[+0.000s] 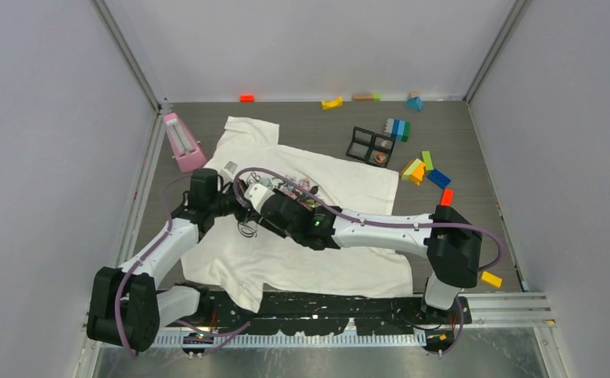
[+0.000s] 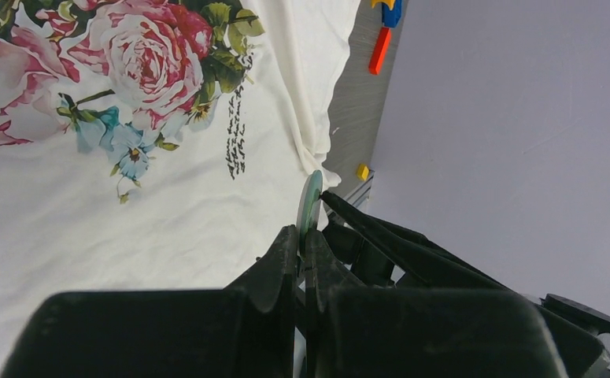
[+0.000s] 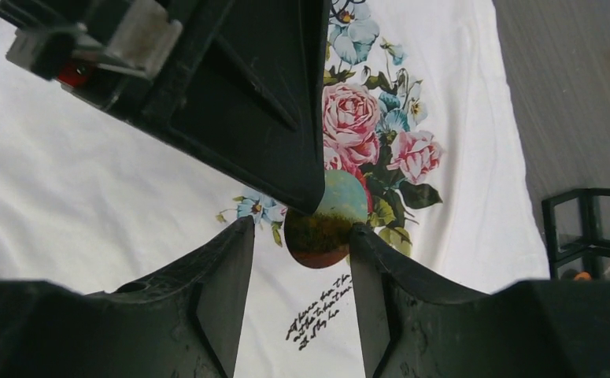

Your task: Pin the brooch onto the clothing

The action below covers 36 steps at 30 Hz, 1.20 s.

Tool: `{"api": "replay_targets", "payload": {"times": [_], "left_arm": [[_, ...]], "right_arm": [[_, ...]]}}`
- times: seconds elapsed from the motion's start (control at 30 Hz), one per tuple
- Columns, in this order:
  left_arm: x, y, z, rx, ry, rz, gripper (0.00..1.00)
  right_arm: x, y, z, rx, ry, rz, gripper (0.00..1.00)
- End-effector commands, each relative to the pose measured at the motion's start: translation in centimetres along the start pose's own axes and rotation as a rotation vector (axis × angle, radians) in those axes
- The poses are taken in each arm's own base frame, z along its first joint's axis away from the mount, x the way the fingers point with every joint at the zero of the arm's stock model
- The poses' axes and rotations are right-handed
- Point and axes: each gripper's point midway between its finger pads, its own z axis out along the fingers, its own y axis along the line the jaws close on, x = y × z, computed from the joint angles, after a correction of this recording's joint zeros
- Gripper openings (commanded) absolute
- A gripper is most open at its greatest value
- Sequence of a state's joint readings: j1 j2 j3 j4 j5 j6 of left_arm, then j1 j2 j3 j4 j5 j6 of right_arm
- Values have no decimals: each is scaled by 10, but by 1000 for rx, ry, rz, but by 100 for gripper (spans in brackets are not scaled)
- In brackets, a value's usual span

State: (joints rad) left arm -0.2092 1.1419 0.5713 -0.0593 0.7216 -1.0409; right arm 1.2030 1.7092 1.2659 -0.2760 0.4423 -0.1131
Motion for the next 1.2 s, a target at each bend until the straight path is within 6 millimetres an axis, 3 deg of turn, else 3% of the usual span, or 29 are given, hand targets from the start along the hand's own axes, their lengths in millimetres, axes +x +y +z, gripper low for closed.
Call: {"api": "replay_targets", "payload": {"times": [0.0,0.13,0.23,0.3,0.5,0.67,0.77,0.93,1.07,1.17], "left_arm": [[3,-14,-4,51,13,30,0],[2,-17,-5,55,6,28,0],[0,-21,-6,63,-1,33,0],[-2,-25,-7,70,-5,40,0],[-6,-36,-10,88,-23,59,0],[-7,-40,-15,88,-39,85,0],[-6,-38,-17,68,-48,111,11],[-12,-16,-26,-54,-127,158,43],[-18,3,-34,-148,-189,185,70],[-23,23,-42,-241,-242,195,82]], "right_arm": [[-27,-8,3,100,-99,-57,53],[-33,-8,4,176,-140,-120,49],[-37,-10,5,269,-169,-160,35],[-35,-14,6,315,-161,-185,26],[-21,-18,8,349,-126,-217,23],[-12,-27,3,401,-117,-215,3],[-16,-36,-7,424,-147,-152,1],[-18,-53,-18,423,-179,-15,1],[-11,-67,-20,360,-184,168,1],[-3,-82,-18,287,-193,326,1]]}}
